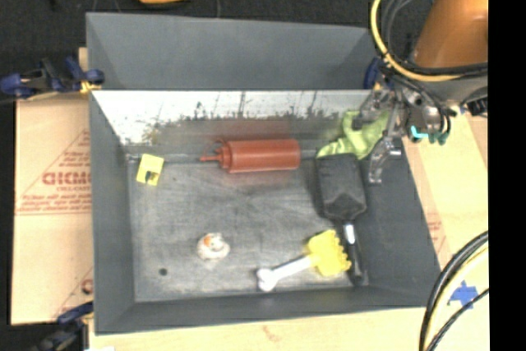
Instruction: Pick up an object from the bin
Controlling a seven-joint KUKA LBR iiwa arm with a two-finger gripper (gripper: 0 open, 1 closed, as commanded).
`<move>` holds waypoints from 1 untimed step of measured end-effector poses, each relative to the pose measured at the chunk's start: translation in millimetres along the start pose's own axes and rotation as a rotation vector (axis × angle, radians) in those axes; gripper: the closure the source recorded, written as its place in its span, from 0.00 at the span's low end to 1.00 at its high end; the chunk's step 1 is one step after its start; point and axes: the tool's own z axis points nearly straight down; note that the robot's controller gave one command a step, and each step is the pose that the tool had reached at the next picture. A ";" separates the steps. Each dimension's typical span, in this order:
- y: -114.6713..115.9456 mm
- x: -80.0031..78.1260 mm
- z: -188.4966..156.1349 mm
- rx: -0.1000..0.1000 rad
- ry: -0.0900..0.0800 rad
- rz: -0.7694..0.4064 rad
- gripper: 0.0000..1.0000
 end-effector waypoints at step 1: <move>0.4 -1.6 -4.0 0.001 -0.007 -0.002 0.00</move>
Offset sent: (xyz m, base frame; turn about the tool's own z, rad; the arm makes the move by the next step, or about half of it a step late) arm -0.0257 0.0613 -0.1437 0.0587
